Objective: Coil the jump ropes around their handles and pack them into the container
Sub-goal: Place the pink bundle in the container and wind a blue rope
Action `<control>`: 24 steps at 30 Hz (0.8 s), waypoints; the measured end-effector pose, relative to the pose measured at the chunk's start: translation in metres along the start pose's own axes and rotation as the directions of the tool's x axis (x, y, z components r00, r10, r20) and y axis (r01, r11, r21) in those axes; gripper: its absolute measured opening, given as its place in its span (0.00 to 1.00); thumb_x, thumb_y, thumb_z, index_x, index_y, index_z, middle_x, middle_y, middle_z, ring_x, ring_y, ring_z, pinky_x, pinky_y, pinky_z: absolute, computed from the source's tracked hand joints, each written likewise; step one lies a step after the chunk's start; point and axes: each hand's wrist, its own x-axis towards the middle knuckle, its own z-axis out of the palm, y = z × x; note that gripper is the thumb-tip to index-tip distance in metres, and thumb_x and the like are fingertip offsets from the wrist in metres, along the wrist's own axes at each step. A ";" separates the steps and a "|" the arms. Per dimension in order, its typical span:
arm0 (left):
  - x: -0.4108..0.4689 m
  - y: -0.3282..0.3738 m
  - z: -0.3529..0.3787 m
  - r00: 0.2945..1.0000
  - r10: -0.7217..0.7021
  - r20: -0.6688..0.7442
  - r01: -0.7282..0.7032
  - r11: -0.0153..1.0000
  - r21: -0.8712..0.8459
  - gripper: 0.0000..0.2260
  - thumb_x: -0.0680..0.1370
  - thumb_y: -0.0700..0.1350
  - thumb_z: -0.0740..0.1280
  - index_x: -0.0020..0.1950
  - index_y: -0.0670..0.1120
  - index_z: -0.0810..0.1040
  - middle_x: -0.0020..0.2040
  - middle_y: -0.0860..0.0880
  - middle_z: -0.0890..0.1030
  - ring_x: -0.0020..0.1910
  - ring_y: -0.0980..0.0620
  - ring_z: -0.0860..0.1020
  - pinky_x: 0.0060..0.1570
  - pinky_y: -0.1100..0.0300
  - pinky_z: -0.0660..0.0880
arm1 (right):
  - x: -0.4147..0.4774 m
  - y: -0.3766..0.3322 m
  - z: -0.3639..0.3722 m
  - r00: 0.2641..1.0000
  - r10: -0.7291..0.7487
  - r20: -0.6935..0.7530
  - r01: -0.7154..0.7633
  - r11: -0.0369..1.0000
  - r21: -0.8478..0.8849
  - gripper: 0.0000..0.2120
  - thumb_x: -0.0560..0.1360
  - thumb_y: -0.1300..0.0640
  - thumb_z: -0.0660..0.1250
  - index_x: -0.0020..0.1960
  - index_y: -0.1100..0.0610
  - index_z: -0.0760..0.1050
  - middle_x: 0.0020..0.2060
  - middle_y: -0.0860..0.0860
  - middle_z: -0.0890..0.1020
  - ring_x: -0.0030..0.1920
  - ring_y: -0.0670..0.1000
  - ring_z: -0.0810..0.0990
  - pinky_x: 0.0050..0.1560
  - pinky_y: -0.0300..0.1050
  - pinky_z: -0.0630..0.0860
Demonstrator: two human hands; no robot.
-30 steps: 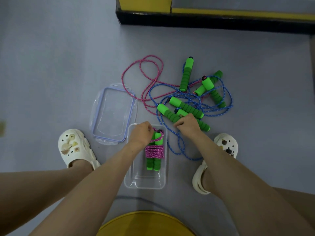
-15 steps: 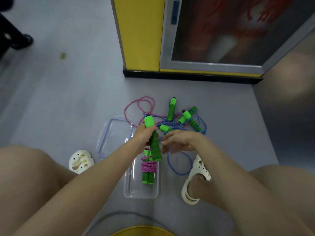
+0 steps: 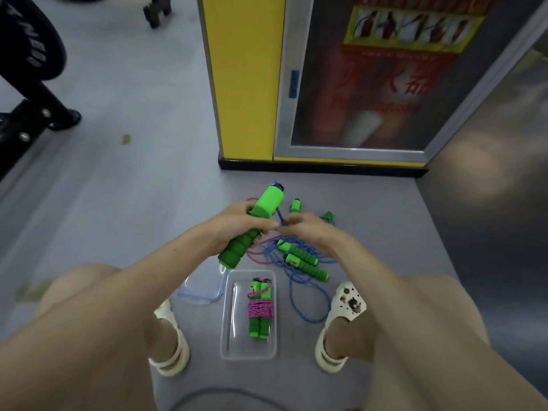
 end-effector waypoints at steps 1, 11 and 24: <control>0.003 -0.001 -0.006 0.997 0.005 -0.081 -0.008 0.999 -0.041 0.06 0.74 0.37 0.70 0.48 0.41 0.76 0.32 0.46 0.76 0.24 0.53 0.71 0.25 0.64 0.70 | 0.002 0.000 0.000 1.000 0.003 -0.019 -0.004 0.999 -0.040 0.06 0.76 0.58 0.68 0.41 0.53 0.74 0.37 0.47 0.76 0.43 0.47 0.74 0.43 0.38 0.69; 0.047 -0.016 -0.035 0.870 -0.143 -0.471 -0.005 0.954 -0.298 0.05 0.74 0.38 0.70 0.44 0.40 0.75 0.34 0.44 0.78 0.21 0.54 0.72 0.24 0.64 0.71 | 0.029 0.004 -0.015 0.975 0.134 -0.179 -0.197 0.891 -0.409 0.18 0.79 0.51 0.63 0.39 0.64 0.76 0.33 0.55 0.72 0.33 0.51 0.68 0.36 0.44 0.65; 0.056 -0.010 0.009 0.983 0.028 -0.182 -0.040 0.997 -0.063 0.13 0.70 0.29 0.69 0.45 0.44 0.72 0.40 0.45 0.78 0.36 0.51 0.77 0.36 0.57 0.76 | 0.033 -0.036 -0.024 0.982 0.178 -0.056 -0.104 0.773 0.626 0.13 0.81 0.58 0.58 0.43 0.64 0.74 0.28 0.60 0.82 0.29 0.53 0.83 0.32 0.41 0.81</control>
